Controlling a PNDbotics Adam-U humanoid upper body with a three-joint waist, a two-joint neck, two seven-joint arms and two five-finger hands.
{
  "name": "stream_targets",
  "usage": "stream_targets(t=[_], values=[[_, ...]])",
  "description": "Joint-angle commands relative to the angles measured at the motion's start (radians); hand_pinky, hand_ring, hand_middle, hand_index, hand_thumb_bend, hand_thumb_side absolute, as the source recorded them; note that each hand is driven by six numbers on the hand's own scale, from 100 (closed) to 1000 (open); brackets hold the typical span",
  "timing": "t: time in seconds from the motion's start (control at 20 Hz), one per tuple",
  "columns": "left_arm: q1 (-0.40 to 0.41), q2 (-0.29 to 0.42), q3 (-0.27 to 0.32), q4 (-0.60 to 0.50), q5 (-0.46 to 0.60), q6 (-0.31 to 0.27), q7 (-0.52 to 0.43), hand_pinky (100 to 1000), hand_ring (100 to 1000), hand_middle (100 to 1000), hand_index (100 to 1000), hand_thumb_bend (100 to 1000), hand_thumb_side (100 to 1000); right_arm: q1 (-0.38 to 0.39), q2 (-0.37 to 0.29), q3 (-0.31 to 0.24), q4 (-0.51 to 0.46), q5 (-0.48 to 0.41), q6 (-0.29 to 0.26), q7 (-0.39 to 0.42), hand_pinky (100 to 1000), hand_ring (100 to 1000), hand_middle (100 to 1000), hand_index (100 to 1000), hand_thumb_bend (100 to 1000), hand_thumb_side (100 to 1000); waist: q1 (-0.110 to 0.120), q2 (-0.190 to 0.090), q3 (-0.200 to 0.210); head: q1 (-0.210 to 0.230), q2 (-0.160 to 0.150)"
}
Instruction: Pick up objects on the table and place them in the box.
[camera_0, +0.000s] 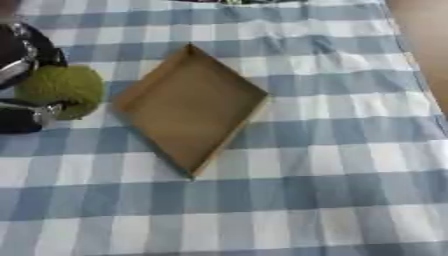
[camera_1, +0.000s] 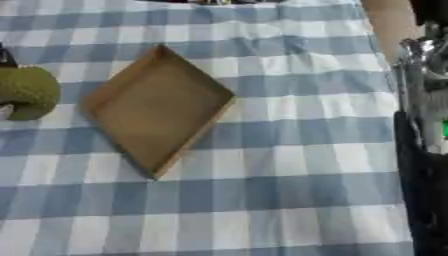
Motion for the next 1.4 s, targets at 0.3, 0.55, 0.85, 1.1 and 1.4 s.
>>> stream_targets(t=[0.3,0.55,0.85,1.1,1.4], values=[[-0.204,-0.183,-0.036,-0.015,-0.062,-0.095,0.058,413,411,425,572,100,100,-0.010,-0.010,-0.002,-0.016,-0.008,-0.002,-0.005,841,794,706,802,100,574,-0.001,-0.029,-0.005,0.017,0.000],[-0.278,-0.304,-0.082,0.011,-0.115,-0.075,-0.003,415,413,429,576,100,100,-0.018,0.000,0.001,-0.016,-0.011,-0.005,-0.004,841,794,706,802,100,574,-0.008,-0.024,-0.014,0.037,-0.003],[-0.307,-0.449,-0.119,0.143,-0.174,-0.071,0.005,417,416,435,582,100,100,-0.023,0.008,0.003,-0.016,-0.015,-0.007,-0.002,841,795,707,803,100,575,-0.014,-0.020,-0.020,0.042,-0.004],[-0.288,-0.529,-0.143,0.270,-0.231,-0.075,0.013,419,419,436,583,100,100,-0.026,0.011,0.003,-0.016,-0.017,-0.009,-0.002,841,795,707,802,100,580,-0.016,-0.019,-0.018,0.038,-0.003],[-0.277,-0.563,-0.162,0.401,-0.264,-0.122,0.071,421,419,438,585,100,100,-0.028,0.014,0.004,-0.016,-0.017,-0.010,-0.002,842,796,707,802,100,576,-0.016,-0.018,-0.018,0.040,-0.001]])
